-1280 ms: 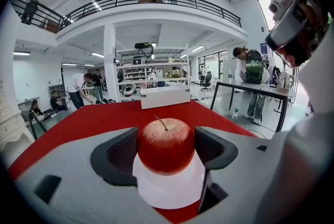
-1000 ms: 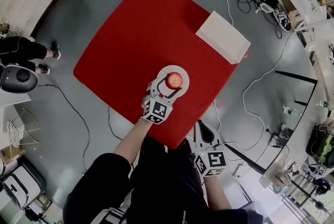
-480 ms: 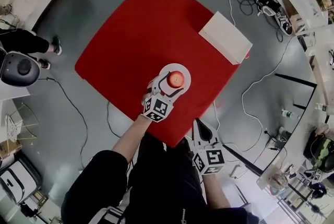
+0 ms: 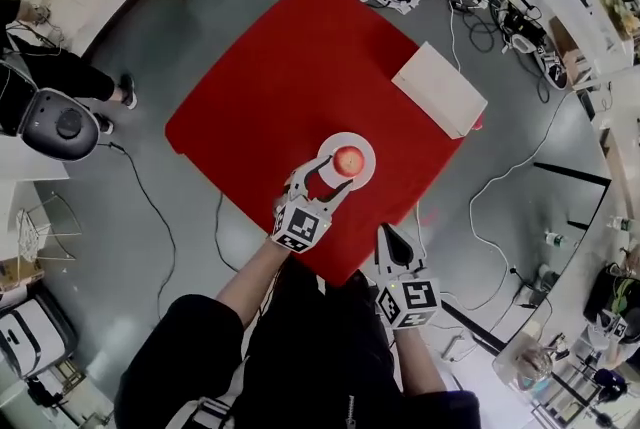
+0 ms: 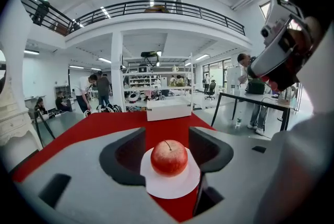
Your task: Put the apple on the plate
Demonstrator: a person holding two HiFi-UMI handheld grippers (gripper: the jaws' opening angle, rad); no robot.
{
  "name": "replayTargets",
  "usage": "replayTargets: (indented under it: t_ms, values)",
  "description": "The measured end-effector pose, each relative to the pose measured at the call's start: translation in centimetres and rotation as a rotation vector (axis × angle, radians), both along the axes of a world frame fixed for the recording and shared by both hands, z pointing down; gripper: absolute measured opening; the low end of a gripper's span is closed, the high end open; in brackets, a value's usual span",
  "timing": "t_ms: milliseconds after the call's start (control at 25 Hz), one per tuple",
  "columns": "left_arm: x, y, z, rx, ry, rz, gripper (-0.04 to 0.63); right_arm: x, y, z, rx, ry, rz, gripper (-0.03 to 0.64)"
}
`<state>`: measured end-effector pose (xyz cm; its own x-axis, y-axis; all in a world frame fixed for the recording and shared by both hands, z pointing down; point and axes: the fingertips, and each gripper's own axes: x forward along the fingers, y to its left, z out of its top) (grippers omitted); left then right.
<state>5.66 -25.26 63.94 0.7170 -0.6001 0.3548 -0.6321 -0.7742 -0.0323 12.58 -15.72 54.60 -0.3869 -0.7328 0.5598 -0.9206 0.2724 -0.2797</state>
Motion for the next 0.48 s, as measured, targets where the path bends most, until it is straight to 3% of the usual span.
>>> replayTargets:
  t_ms: [240, 480]
  values:
    - [-2.9, 0.7, -6.4, 0.088, 0.045, -0.078, 0.033, -1.6, -0.8, -1.2, 0.03, -0.032, -0.062, 0.012]
    - [-5.8, 1.6, -9.9, 0.027, 0.109, -0.194, 0.006, -3.0, -1.3, -2.8, 0.07, -0.053, -0.117, 0.012]
